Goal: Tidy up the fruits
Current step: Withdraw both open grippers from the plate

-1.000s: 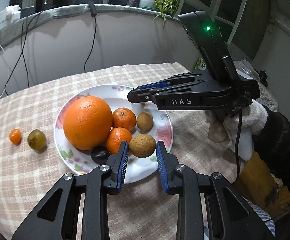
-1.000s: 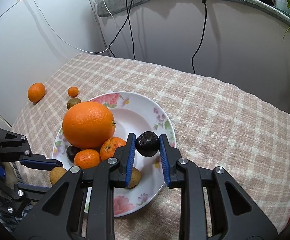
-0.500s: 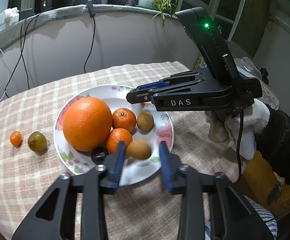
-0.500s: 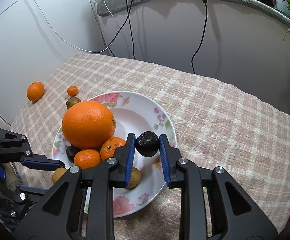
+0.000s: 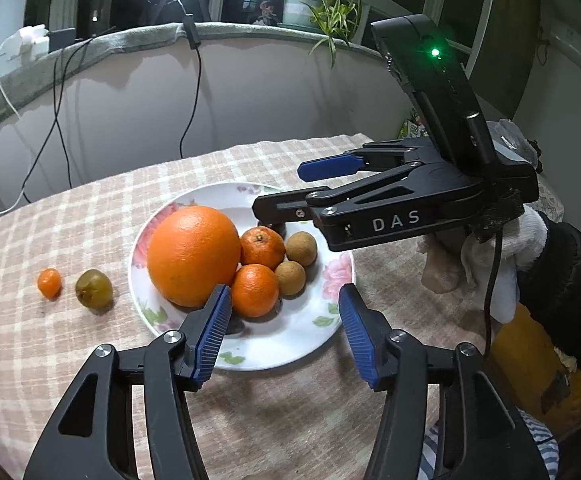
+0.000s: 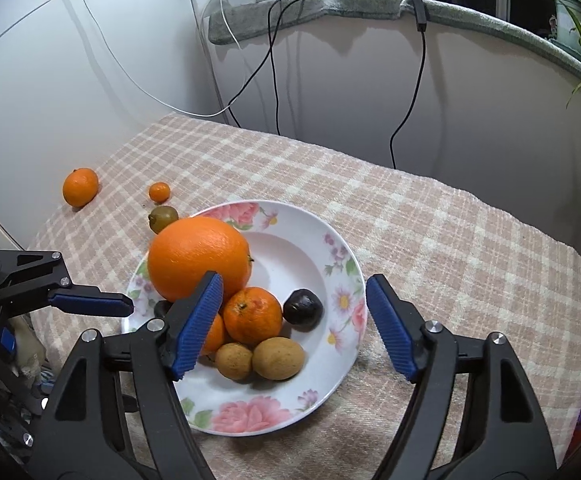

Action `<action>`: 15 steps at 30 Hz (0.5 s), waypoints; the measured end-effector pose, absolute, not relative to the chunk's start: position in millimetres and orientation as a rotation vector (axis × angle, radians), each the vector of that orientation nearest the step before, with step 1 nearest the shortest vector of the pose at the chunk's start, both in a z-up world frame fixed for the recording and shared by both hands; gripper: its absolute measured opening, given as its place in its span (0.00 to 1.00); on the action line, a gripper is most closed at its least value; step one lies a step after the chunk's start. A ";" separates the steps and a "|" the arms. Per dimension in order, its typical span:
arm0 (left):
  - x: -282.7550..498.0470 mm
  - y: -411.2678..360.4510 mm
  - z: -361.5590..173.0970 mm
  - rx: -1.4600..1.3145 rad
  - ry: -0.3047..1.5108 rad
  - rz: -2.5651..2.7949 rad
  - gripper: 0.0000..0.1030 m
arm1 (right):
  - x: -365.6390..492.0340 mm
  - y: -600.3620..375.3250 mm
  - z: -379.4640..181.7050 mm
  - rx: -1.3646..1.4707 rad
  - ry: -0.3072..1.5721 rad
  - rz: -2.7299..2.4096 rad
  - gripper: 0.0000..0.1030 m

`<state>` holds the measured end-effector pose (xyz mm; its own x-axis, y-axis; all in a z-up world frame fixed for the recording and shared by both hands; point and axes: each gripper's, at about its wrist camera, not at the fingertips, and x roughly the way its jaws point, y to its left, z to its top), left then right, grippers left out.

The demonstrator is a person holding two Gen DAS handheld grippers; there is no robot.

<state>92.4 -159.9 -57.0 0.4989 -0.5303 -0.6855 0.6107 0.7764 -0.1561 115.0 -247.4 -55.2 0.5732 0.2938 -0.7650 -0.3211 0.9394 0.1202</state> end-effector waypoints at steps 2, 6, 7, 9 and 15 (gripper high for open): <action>91.5 -155.3 -55.6 0.108 0.782 -0.683 0.58 | 115.0 -244.6 -53.3 -0.038 0.888 0.357 0.75; 90.7 -146.3 -52.6 0.103 0.771 -0.668 0.61 | 115.6 -237.6 -49.3 -0.054 0.890 0.358 0.75; 91.1 -143.2 -51.9 0.101 0.769 -0.665 0.61 | 115.9 -235.1 -48.4 -0.061 0.892 0.357 0.75; 92.0 -137.9 -50.9 0.100 0.766 -0.656 0.65 | 117.0 -230.7 -46.9 -0.073 0.893 0.357 0.75; 95.0 -110.8 -49.9 0.090 0.759 -0.609 0.67 | 120.2 -216.7 -39.3 -0.098 0.893 0.372 0.75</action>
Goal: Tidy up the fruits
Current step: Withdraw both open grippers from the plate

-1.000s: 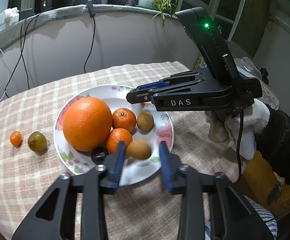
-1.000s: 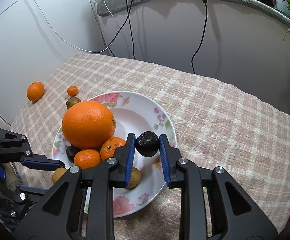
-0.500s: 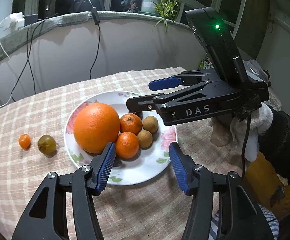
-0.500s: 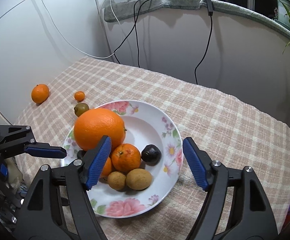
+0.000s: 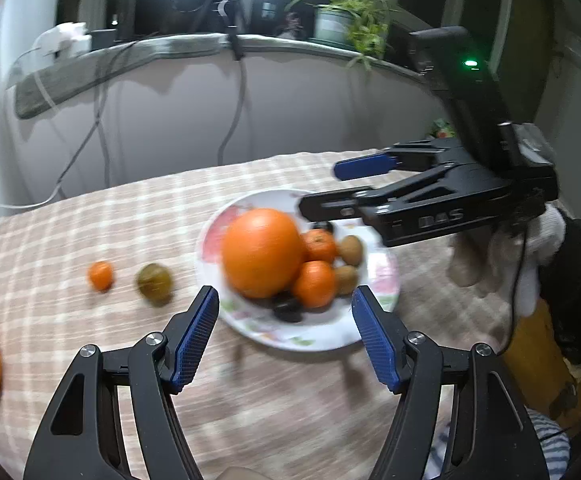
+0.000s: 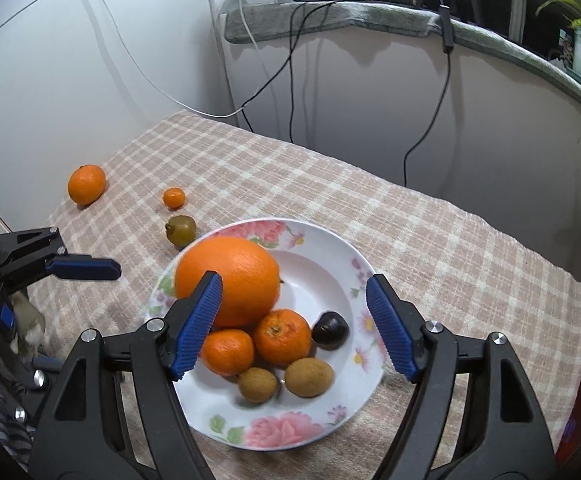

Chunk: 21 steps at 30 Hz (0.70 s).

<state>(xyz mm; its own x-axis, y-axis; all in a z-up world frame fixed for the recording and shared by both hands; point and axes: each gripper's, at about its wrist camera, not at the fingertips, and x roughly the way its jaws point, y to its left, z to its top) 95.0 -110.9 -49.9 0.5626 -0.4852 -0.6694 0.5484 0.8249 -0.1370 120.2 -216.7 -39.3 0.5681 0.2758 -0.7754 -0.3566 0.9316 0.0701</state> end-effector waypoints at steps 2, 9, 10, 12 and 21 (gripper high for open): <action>99.1 -96.7 -51.3 0.084 0.764 -0.582 0.67 | 121.5 -210.5 -36.8 -0.111 0.893 0.387 0.75; 116.6 -47.9 -59.2 0.045 0.777 -0.486 0.67 | 126.6 -178.5 -30.0 -0.182 0.888 0.469 0.75; 120.5 -41.3 -59.9 0.039 0.780 -0.473 0.67 | 127.0 -175.1 -29.9 -0.188 0.889 0.477 0.75; 126.1 -32.5 -61.8 0.031 0.783 -0.452 0.67 | 130.1 -163.2 -30.2 -0.211 0.890 0.494 0.75; 162.8 2.5 -75.8 -0.099 0.832 -0.429 0.53 | 145.5 -118.1 -41.5 -0.295 0.925 0.564 0.75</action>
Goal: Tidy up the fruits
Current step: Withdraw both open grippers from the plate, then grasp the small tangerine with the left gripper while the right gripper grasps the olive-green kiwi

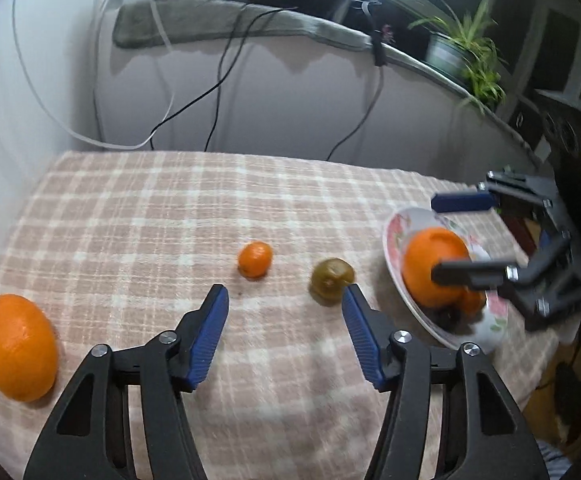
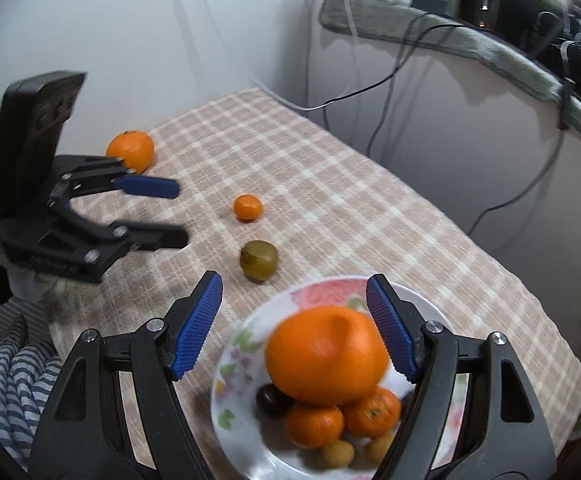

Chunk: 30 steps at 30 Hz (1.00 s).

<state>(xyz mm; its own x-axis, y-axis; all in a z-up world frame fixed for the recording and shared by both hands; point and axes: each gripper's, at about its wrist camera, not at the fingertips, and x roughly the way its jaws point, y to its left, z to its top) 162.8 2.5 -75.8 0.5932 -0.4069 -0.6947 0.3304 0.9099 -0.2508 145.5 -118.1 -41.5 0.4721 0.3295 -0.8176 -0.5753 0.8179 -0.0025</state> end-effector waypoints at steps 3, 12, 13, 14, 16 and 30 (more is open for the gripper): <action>173.6 3.4 -80.8 -0.112 0.846 -0.428 0.49 | 151.4 -105.9 -48.8 -0.325 0.947 0.584 0.75; 199.5 2.2 -96.5 -0.132 0.882 -0.448 0.40 | 165.4 -73.9 -69.2 -0.392 1.011 0.630 0.67; 202.5 2.0 -97.9 -0.131 0.883 -0.451 0.40 | 166.7 -70.4 -71.8 -0.404 1.017 0.632 0.67; 204.6 1.2 -98.7 -0.130 0.883 -0.454 0.40 | 167.9 -67.8 -73.1 -0.411 1.021 0.631 0.65; 208.9 -0.2 -101.3 -0.125 0.889 -0.462 0.38 | 171.7 -61.8 -78.4 -0.428 1.040 0.634 0.55; 218.0 -0.8 -116.0 -0.117 0.921 -0.469 0.23 | 184.6 -50.8 -102.6 -0.466 1.105 0.624 0.35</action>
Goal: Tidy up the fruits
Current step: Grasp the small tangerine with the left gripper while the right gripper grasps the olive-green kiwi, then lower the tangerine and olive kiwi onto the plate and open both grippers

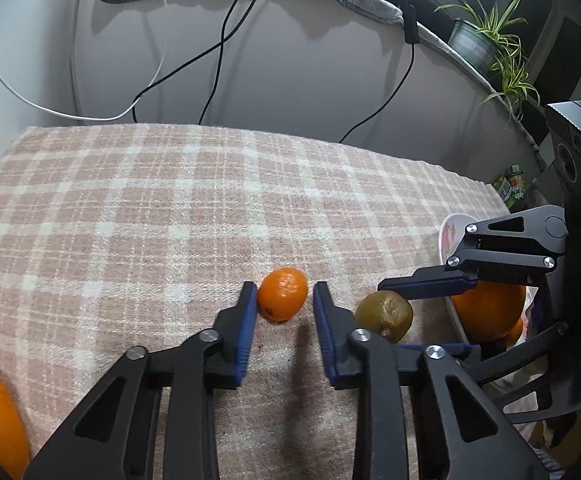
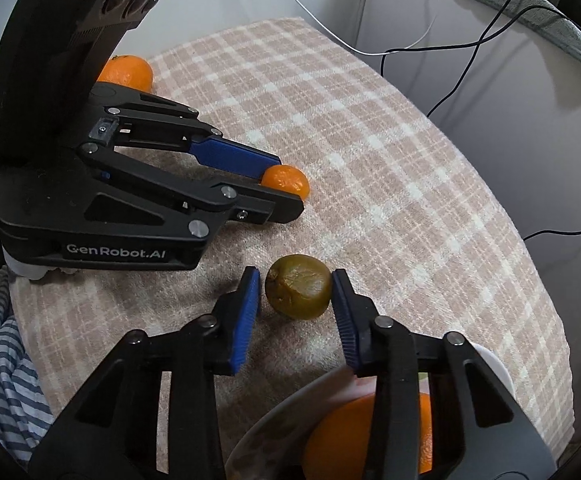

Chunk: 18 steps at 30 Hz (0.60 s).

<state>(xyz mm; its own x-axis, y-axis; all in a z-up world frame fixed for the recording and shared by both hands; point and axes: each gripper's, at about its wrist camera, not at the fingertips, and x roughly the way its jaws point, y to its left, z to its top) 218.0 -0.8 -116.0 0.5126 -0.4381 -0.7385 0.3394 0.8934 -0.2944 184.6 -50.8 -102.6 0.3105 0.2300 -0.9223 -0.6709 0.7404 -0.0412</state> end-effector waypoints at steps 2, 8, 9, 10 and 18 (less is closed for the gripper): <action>217.4 -0.6 -115.8 -0.115 0.917 -0.466 0.23 | 185.0 -51.6 -102.1 -0.458 1.103 0.620 0.32; 213.4 -0.3 -111.2 -0.117 0.905 -0.464 0.23 | 180.7 -53.6 -98.3 -0.445 1.092 0.619 0.30; 212.8 0.5 -110.0 -0.119 0.902 -0.463 0.23 | 179.1 -54.2 -96.3 -0.440 1.086 0.618 0.30; 211.5 1.2 -107.5 -0.120 0.897 -0.461 0.23 | 177.6 -55.2 -94.2 -0.436 1.082 0.619 0.30; 195.5 5.6 -89.2 -0.127 0.859 -0.455 0.23 | 162.3 -67.9 -69.8 -0.383 1.025 0.609 0.30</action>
